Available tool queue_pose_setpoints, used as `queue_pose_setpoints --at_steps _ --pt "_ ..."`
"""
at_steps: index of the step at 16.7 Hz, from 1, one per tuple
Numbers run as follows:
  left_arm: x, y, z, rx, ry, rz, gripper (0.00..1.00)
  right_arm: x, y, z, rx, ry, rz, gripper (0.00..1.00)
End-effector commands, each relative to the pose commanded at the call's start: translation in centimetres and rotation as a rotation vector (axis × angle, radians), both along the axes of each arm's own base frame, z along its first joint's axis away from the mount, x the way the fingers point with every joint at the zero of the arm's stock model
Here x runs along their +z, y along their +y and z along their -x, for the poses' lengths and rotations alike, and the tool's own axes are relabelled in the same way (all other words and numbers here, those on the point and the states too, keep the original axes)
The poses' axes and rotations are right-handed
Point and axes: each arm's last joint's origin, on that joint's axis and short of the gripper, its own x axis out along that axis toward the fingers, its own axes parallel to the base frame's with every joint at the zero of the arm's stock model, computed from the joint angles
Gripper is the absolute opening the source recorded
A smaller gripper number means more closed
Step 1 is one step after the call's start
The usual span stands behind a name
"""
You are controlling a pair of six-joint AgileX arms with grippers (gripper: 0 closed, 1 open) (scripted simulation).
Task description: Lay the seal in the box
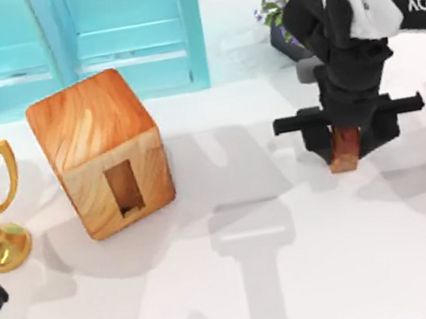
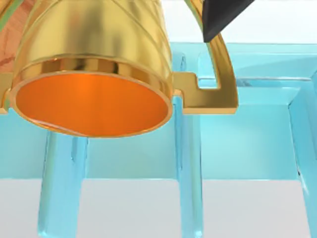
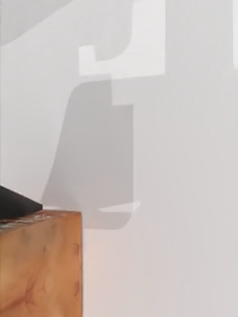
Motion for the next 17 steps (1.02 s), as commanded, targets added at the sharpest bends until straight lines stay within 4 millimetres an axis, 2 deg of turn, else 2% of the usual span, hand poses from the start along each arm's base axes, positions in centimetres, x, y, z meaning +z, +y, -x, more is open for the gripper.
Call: queue_pose_setpoints --at_steps 3,11,13,17 --pt "0.0 0.0 0.0 0.0 0.0 0.0 1.0 1.2 0.2 -0.2 0.004 -0.004 -0.002 0.0" --pt "0.0 0.0 0.0 0.0 0.0 0.0 1.0 9.5 0.0 -0.1 0.0 0.003 0.001 0.0" --pt "0.0 0.0 0.0 0.0 0.0 0.0 1.0 10.0 0.0 0.0 0.0 0.0 0.0 0.0" --pt "0.0 0.0 0.0 0.0 0.0 0.0 1.0 9.8 0.0 0.0 0.0 0.004 0.001 0.0"
